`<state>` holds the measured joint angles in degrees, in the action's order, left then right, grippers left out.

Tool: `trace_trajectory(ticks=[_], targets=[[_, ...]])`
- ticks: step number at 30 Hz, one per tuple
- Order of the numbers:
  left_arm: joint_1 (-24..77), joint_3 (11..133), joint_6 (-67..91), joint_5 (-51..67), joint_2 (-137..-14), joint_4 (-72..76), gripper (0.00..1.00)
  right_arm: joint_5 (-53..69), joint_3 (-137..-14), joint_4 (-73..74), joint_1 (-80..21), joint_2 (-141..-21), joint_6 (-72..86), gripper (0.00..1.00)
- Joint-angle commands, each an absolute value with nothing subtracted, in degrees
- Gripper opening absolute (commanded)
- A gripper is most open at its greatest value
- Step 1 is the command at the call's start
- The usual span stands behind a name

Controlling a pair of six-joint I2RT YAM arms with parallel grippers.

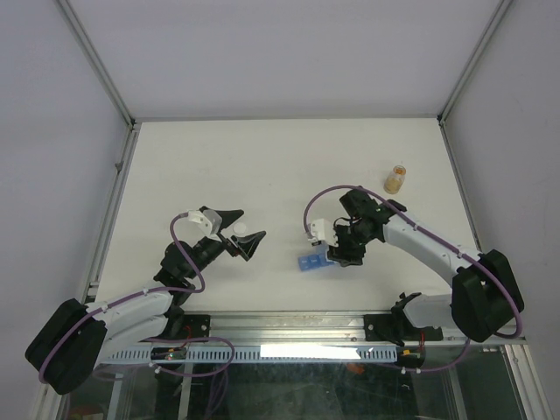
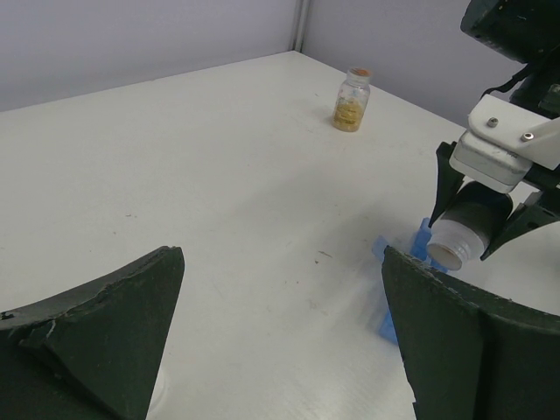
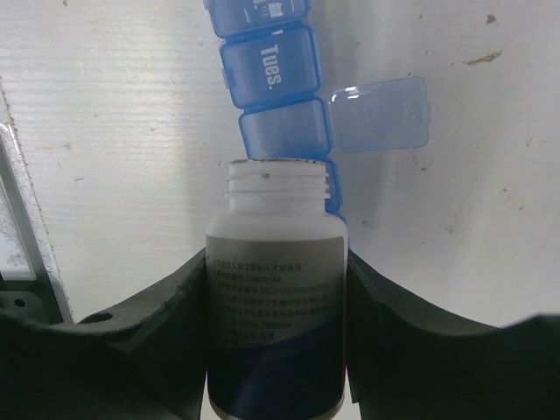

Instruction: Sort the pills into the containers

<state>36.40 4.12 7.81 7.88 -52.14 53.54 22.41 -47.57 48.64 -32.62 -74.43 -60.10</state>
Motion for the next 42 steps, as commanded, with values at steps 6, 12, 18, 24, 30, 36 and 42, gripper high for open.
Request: trace_trajectory(ticks=[6,12,18,24,30,36,42], targets=[[36.7,5.4,6.1,9.0,-51.8,56.2,0.99,22.9,-51.0,50.0,-34.1,-74.8,-58.7,0.05],[36.7,5.2,6.1,8.7,-51.5,56.3,0.99,21.8,-49.7,48.2,-34.8,-74.3,-57.8,0.06],[36.7,5.2,6.1,8.6,-51.6,56.5,0.99,18.8,-47.7,45.0,-35.8,-72.8,-57.2,0.06],[36.7,5.3,6.1,8.8,-51.6,56.3,0.99,17.5,-48.1,46.5,-35.9,-74.1,-57.3,0.06],[36.7,5.2,6.1,9.0,-51.6,56.4,0.99,19.6,-48.8,48.4,-36.3,-73.6,-56.8,0.06],[36.7,5.2,6.1,8.9,-51.6,56.3,0.99,19.7,-48.9,48.1,-36.6,-74.2,-56.5,0.06],[36.7,5.3,6.1,8.8,-51.7,56.4,0.99,18.7,-47.8,46.2,-37.0,-72.3,-56.1,0.06]])
